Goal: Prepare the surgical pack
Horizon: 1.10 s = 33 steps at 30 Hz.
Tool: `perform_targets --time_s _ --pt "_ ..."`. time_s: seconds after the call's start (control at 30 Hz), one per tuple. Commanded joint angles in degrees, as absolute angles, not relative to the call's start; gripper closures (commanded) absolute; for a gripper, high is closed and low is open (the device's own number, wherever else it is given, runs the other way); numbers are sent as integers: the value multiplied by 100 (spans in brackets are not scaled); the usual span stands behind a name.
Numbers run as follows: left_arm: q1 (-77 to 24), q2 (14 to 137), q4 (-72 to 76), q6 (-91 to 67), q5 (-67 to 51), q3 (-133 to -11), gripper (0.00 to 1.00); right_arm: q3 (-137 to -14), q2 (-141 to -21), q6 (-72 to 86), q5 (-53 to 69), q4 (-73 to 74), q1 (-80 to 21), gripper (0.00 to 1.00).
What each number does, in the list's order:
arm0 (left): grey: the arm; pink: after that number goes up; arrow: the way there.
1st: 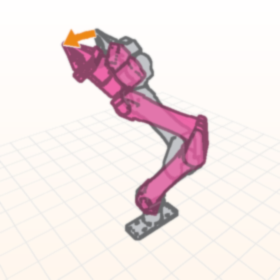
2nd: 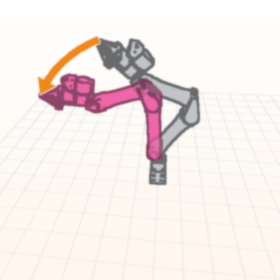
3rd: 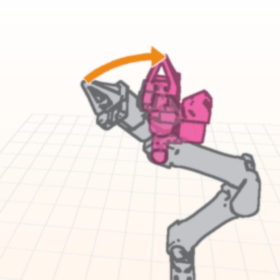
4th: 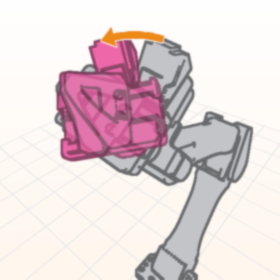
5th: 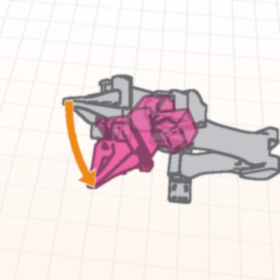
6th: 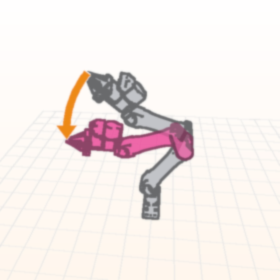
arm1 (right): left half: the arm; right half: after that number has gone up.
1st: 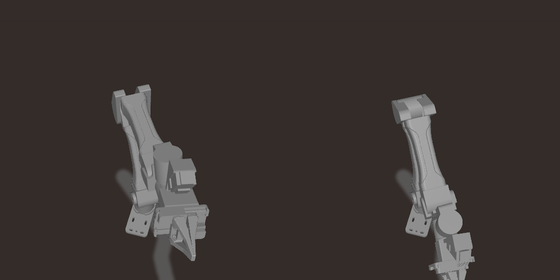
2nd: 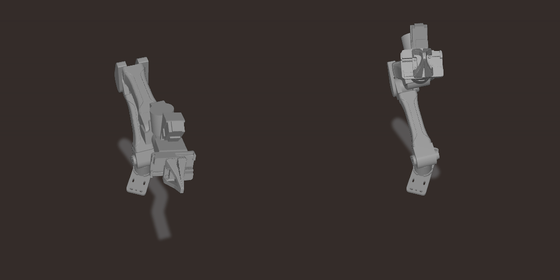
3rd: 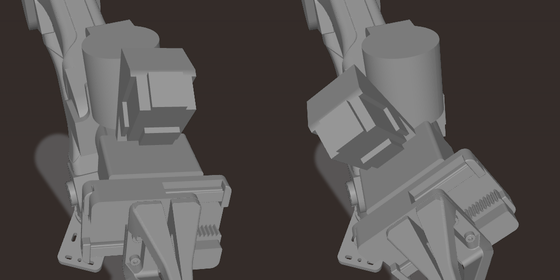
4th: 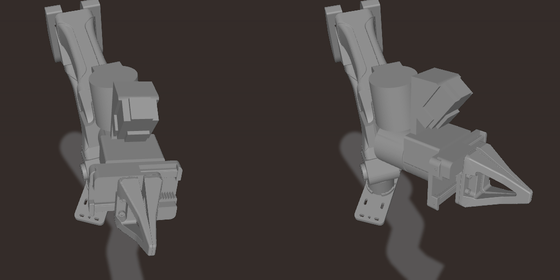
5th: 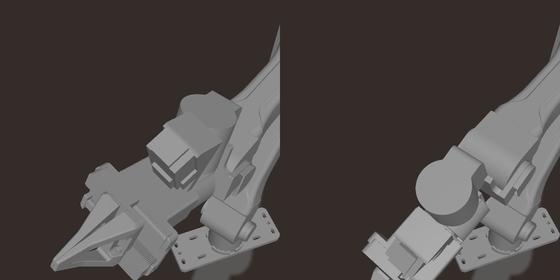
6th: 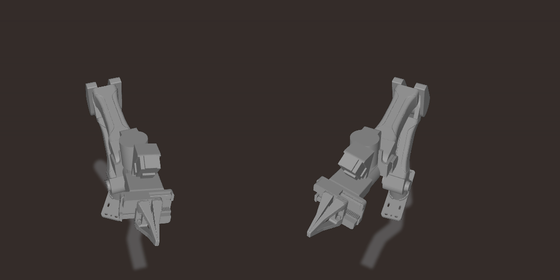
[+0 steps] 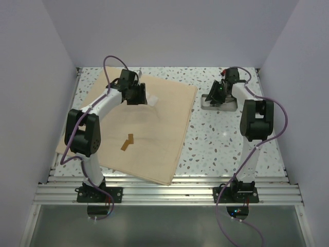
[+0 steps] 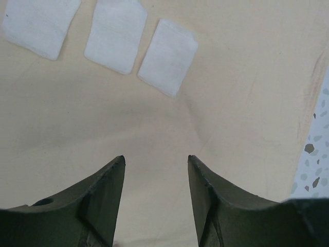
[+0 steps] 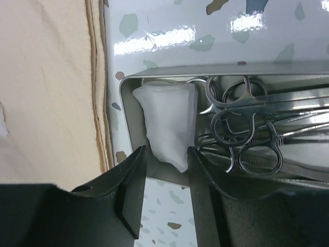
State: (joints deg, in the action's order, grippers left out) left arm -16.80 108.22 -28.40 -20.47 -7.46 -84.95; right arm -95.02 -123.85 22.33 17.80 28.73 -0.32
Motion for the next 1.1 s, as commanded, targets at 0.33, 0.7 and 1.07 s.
perform_targets --time_s 0.33,0.7,1.07 --pt "-1152 10968 -3111 -1749 -185 -9184 34 -9879 -11171 2566 1237 4176 -262 59" --pt "-756 12058 -2857 -274 -614 -10212 31 -9694 -11319 3120 2311 3340 -1740 59" --pt "-282 13209 -2769 193 -1695 -11047 35 -9730 -11575 3032 2680 3490 -1749 60"
